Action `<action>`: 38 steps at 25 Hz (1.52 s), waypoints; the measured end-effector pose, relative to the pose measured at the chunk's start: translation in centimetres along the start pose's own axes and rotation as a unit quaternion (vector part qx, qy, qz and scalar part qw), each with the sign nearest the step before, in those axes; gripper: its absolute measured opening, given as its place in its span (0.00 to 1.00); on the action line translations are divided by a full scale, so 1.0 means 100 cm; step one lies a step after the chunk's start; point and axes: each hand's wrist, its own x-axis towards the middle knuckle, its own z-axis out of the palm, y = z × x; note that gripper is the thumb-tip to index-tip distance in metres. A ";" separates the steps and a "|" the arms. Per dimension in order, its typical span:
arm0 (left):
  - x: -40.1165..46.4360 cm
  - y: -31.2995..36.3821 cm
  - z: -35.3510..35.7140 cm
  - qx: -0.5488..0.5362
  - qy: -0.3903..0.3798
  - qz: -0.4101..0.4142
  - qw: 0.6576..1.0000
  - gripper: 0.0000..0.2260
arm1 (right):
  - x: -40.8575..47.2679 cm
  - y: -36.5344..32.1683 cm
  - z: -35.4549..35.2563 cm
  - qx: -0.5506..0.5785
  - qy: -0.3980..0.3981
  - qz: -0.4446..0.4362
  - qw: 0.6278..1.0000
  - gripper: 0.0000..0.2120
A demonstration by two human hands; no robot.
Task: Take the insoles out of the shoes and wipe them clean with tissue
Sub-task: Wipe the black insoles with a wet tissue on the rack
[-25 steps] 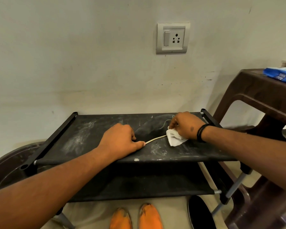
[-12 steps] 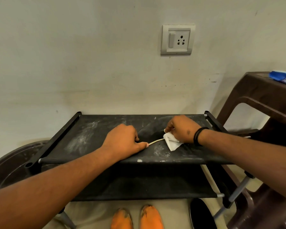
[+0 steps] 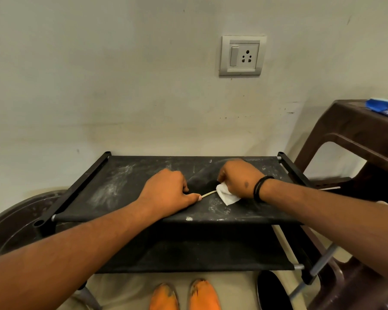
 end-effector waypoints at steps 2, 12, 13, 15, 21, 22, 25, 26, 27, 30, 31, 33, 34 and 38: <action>0.000 0.000 0.000 -0.001 0.001 0.002 1.000 0.22 | -0.003 -0.015 0.005 0.082 -0.021 -0.037 0.996 0.13; -0.001 0.002 -0.002 0.000 0.001 0.005 1.000 0.23 | 0.001 -0.016 0.008 0.086 -0.013 -0.036 0.996 0.11; -0.002 0.002 -0.002 0.002 0.001 0.007 1.000 0.23 | -0.003 -0.028 0.012 0.102 -0.025 -0.067 0.992 0.12; -0.002 0.001 -0.002 0.003 -0.001 0.009 1.000 0.22 | 0.000 -0.032 0.014 0.073 -0.013 -0.093 0.993 0.11; -0.001 -0.001 0.001 -0.009 0.003 0.009 1.000 0.21 | 0.018 -0.024 0.010 0.006 0.020 -0.044 0.999 0.12; 0.000 -0.002 0.002 -0.008 0.002 0.010 1.000 0.21 | 0.012 -0.037 0.014 0.034 0.001 -0.083 0.996 0.13; 0.001 -0.002 0.001 -0.006 0.004 0.014 1.000 0.22 | 0.016 -0.036 0.012 0.040 0.002 -0.102 0.994 0.12; 0.001 -0.001 0.001 -0.007 0.007 0.015 1.000 0.22 | 0.022 -0.027 0.008 0.009 0.017 -0.075 0.997 0.12; 0.000 -0.001 0.001 -0.006 0.008 0.015 1.000 0.23 | 0.025 -0.019 0.005 -0.033 0.030 -0.046 0.998 0.12; 0.000 -0.002 0.002 -0.008 0.007 0.012 1.000 0.22 | 0.023 -0.030 0.012 -0.006 0.012 -0.073 0.997 0.12; 0.000 -0.003 0.003 -0.007 0.004 0.009 1.000 0.21 | 0.017 -0.042 0.016 0.028 -0.018 -0.108 0.994 0.12; 0.002 -0.004 0.003 -0.002 0.003 0.008 1.000 0.21 | 0.020 -0.047 0.017 0.055 -0.023 -0.120 0.991 0.12; 0.002 -0.003 0.003 -0.004 0.004 0.008 1.000 0.21 | 0.025 -0.042 0.013 0.043 0.001 -0.101 0.994 0.12; 0.000 -0.002 0.004 -0.004 0.011 0.010 1.000 0.23 | 0.021 -0.043 0.015 -0.047 0.034 -0.090 0.994 0.09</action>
